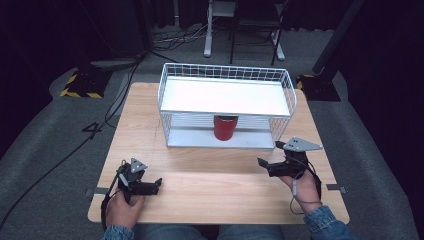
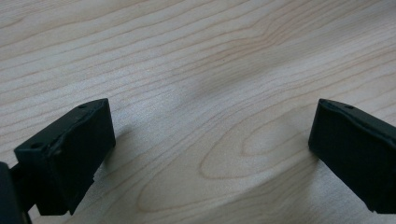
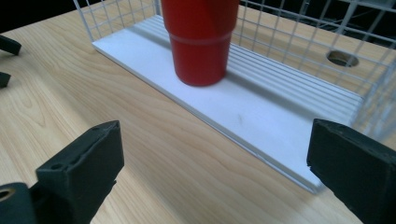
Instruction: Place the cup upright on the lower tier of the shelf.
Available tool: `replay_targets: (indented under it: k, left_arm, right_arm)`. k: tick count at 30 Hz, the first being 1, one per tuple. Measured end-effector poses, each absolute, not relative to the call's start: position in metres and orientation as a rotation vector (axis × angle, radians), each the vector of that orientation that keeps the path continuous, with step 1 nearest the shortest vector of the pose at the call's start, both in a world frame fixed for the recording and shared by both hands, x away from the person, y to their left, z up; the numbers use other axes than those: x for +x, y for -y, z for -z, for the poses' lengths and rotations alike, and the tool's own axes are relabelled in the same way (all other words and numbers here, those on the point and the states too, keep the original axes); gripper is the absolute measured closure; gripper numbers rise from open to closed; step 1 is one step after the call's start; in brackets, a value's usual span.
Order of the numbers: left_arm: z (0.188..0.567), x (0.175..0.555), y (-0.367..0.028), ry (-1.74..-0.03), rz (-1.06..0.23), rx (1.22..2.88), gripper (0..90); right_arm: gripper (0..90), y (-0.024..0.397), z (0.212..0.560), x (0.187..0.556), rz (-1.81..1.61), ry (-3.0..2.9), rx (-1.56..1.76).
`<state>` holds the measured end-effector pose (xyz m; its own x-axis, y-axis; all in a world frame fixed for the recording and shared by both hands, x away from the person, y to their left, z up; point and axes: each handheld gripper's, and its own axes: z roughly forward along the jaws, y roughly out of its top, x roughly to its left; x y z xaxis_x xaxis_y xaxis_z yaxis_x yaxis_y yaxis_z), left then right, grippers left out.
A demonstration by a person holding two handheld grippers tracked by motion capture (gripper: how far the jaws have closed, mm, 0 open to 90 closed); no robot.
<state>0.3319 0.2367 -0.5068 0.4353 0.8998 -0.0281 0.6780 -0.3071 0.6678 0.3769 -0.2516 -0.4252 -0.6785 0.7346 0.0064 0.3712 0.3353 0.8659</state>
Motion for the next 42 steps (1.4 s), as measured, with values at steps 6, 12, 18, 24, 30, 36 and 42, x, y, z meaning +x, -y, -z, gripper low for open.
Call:
replay_targets:
  k: [6,12,18,24,30,36,42]
  left_arm:
    - [0.507,0.332,-0.237,-1.321,-0.473,2.082,0.7]
    - [0.507,0.332,-0.237,-1.321,-0.473,2.082,0.7]
    - [0.507,0.332,-0.237,-1.321,-0.473,2.082,0.7]
    - [0.507,0.332,-0.237,-1.321,-0.473,2.083,0.7]
    - [0.507,0.332,-0.237,-1.321,-0.473,2.082,0.7]
    - [0.507,0.332,-0.237,-1.322,-0.473,2.081,0.7]
    - [0.507,0.332,-0.236,-1.330,-0.475,2.075,0.7]
  right_arm:
    - [5.3,0.268,0.432,0.367,-1.246,-2.227,1.018]
    - [14.7,0.280,0.447,0.360,-1.176,-2.274,1.057]
    - [14.9,0.286,0.465,0.356,-1.128,-2.282,1.132]
    - [15.0,0.286,0.482,0.353,-1.095,-2.286,1.182]
    - [15.0,0.281,0.497,0.351,-1.057,-2.308,1.182]
    - [14.8,0.274,0.505,0.350,-1.021,-2.337,1.113]
    - [19.2,0.273,0.505,0.348,-1.029,-2.334,1.074]
